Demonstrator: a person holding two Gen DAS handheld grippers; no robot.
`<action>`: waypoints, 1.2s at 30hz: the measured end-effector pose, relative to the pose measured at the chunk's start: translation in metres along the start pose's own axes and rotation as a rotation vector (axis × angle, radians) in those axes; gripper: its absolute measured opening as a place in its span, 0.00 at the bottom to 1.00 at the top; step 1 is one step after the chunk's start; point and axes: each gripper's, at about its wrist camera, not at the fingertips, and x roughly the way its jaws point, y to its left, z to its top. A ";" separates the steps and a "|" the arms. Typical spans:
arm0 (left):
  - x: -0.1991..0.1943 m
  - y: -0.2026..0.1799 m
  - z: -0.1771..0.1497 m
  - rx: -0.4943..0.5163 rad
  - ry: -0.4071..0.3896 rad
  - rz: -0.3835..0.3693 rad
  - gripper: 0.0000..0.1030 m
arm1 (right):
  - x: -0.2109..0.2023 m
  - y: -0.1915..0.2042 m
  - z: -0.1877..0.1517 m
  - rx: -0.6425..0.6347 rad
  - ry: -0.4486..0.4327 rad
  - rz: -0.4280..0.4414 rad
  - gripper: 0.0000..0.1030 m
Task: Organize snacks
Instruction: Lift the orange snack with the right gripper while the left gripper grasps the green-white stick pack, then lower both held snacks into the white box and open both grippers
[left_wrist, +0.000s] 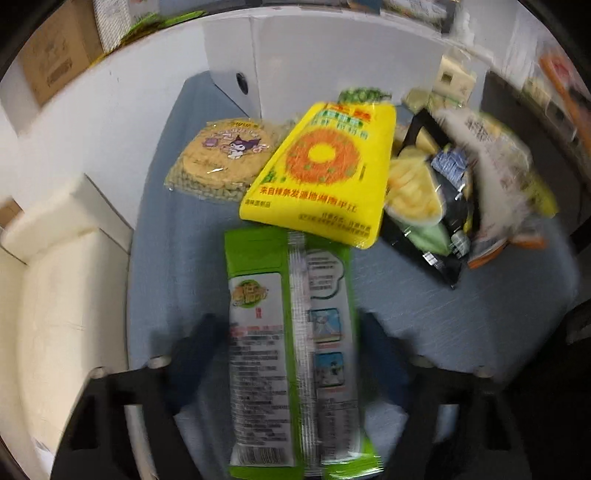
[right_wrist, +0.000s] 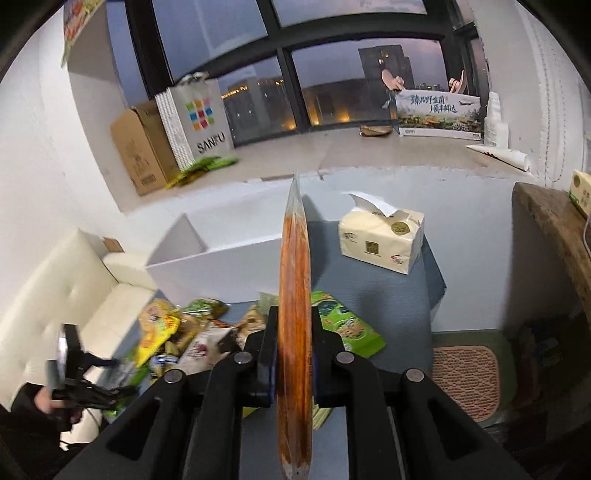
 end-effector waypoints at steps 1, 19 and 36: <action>-0.002 0.000 -0.001 0.006 0.002 -0.005 0.62 | -0.004 0.002 -0.001 0.002 -0.006 0.002 0.12; -0.107 -0.040 -0.006 0.224 -0.170 -0.228 0.60 | 0.011 0.042 -0.013 0.012 -0.012 0.144 0.12; -0.121 -0.021 0.238 -0.019 -0.551 -0.204 0.60 | 0.094 0.089 0.127 -0.109 -0.107 0.165 0.13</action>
